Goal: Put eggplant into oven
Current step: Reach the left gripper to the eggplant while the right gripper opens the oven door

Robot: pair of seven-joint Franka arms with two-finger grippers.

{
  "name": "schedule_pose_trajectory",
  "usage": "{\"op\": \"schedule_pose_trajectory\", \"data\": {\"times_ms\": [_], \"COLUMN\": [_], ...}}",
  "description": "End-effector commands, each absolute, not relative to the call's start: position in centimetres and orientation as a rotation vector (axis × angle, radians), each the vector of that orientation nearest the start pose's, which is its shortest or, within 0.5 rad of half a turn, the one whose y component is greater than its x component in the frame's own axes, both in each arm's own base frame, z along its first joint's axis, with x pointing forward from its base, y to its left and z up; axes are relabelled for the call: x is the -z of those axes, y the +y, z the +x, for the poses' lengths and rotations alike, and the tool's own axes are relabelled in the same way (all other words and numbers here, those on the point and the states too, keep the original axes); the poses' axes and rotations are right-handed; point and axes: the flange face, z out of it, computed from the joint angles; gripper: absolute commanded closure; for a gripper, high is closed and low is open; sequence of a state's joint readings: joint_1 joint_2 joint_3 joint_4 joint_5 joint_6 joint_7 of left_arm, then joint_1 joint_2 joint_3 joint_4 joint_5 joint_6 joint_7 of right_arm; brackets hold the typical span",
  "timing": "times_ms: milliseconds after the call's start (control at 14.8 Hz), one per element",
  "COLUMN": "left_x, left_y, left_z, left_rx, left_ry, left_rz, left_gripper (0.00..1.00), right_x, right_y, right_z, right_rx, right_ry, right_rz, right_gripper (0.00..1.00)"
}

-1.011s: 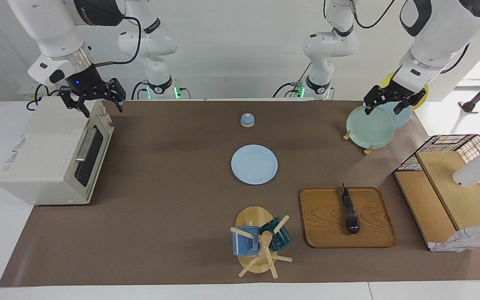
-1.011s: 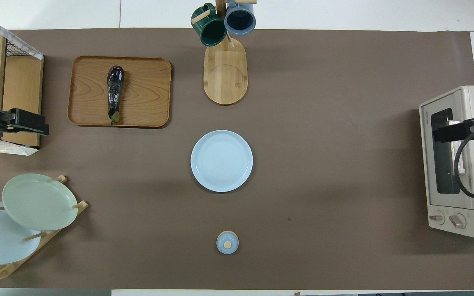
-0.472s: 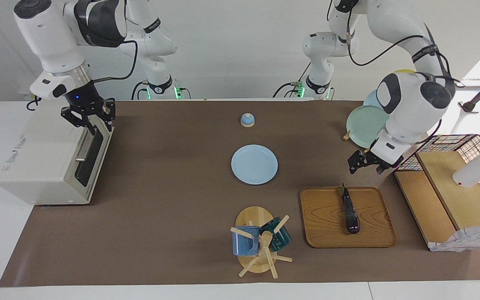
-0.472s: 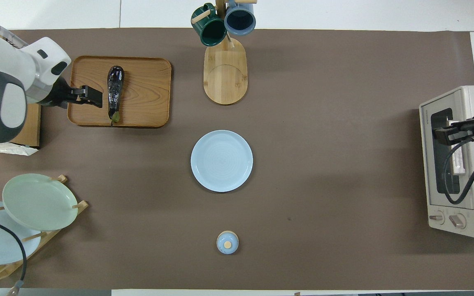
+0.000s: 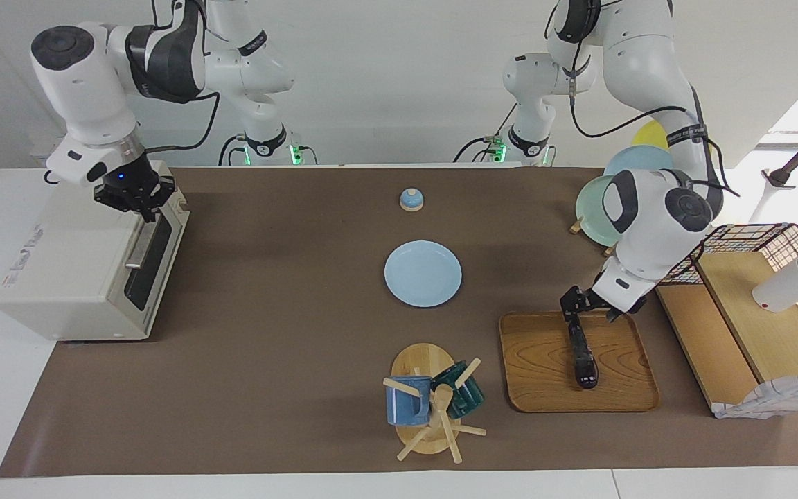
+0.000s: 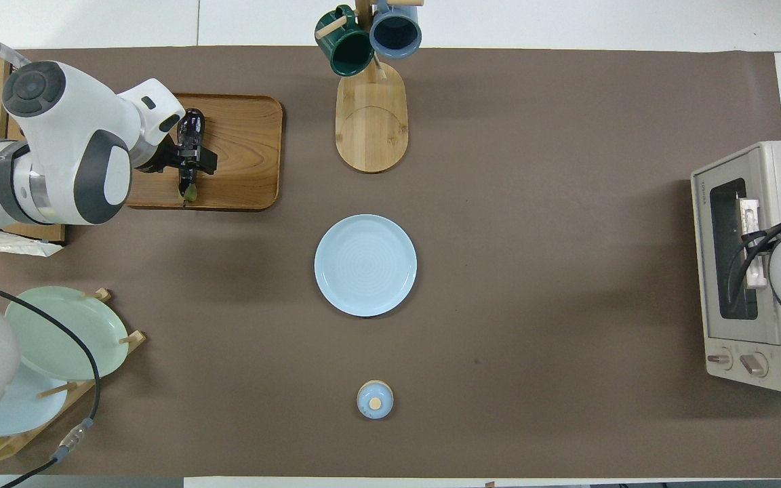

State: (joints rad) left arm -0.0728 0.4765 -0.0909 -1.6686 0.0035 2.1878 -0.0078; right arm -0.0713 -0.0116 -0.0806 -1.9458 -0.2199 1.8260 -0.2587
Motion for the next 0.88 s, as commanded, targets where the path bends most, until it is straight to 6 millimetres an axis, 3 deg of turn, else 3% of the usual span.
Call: {"op": "schedule_pose_trajectory", "data": {"times_ms": [0,270,404,472,809], "left_x": [-33.0,-31.6,-31.6,-31.5,-30.9], "left_y": [-9.9,-10.0,-9.8,-9.8,-9.6], "left_z": [68.2,68.1,68.2,68.2,67.9], "left_rx": [0.090,0.124,0.126,0.124,0.105], "left_ry": [0.337,0.362,0.362,0.365,0.421], "left_rz": [-3.118,-3.118,-3.118,-3.117,-3.109], "left_gripper": [0.00,0.01,0.09,0.11,0.19], "right_x": [-47.9,-47.3,-47.2,-46.6,-43.9], "right_y": [-9.6,-9.6,-8.6,-7.5,-6.7], "right_z": [53.6,53.5,53.6,53.5,52.5], "right_rx": [-0.272,-0.260,-0.233,-0.234,-0.201], "right_ry": [-0.261,-0.193,-0.154,-0.175,-0.169], "right_rz": [-3.345,-3.349,-3.353,-3.347,-3.309], "right_gripper": [1.00,1.00,1.00,1.00,1.00]}}
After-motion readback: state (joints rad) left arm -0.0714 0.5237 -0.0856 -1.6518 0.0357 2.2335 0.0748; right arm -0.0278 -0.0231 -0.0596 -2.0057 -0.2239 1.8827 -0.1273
